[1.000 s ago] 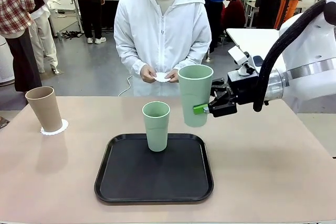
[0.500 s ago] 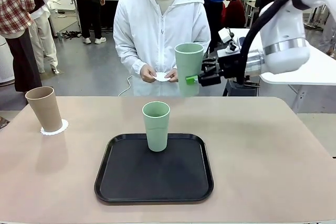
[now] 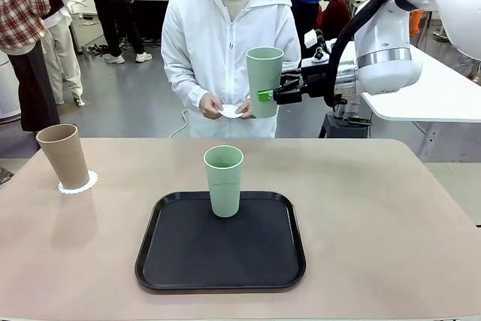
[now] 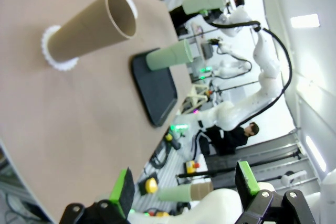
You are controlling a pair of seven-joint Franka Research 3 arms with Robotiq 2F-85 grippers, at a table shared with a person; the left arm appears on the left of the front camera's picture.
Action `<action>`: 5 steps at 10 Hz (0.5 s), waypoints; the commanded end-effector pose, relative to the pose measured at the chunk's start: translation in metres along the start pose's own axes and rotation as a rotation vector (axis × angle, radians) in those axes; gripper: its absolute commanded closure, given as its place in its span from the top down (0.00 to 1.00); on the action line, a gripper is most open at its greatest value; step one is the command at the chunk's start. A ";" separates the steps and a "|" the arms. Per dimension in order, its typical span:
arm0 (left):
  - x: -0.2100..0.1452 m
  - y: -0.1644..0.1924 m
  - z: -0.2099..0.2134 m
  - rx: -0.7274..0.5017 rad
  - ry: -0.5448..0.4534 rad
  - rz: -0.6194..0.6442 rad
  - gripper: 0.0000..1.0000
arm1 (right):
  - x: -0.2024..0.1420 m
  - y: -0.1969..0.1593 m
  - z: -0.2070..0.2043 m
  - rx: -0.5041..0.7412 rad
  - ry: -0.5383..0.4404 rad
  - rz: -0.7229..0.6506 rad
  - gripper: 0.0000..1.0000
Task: Place coasters on the table and set cups on them.
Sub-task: Take one Reusable plastic cup from the Flat Tray and place it on a coaster set by the human.
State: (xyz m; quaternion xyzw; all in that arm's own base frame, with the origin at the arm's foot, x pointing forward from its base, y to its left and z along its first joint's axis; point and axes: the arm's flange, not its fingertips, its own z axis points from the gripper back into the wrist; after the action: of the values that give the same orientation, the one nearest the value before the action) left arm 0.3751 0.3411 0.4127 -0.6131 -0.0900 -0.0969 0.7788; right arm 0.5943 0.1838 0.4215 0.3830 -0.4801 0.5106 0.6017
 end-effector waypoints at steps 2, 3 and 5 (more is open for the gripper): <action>-0.001 0.000 0.000 0.004 -0.002 0.004 1.00 | -0.002 0.001 0.002 0.008 0.002 0.005 0.83; -0.001 0.000 0.000 0.004 -0.002 0.004 1.00 | -0.001 0.000 0.001 0.000 0.000 0.000 0.83; -0.001 0.000 0.000 0.004 -0.002 0.004 1.00 | -0.010 0.000 -0.024 0.109 -0.074 0.088 0.83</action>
State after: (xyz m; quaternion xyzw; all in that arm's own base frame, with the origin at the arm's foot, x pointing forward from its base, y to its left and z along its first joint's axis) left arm 0.3751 0.3411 0.4127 -0.6131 -0.0899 -0.0970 0.7788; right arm 0.5904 0.1941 0.4170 0.3975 -0.4810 0.5298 0.5745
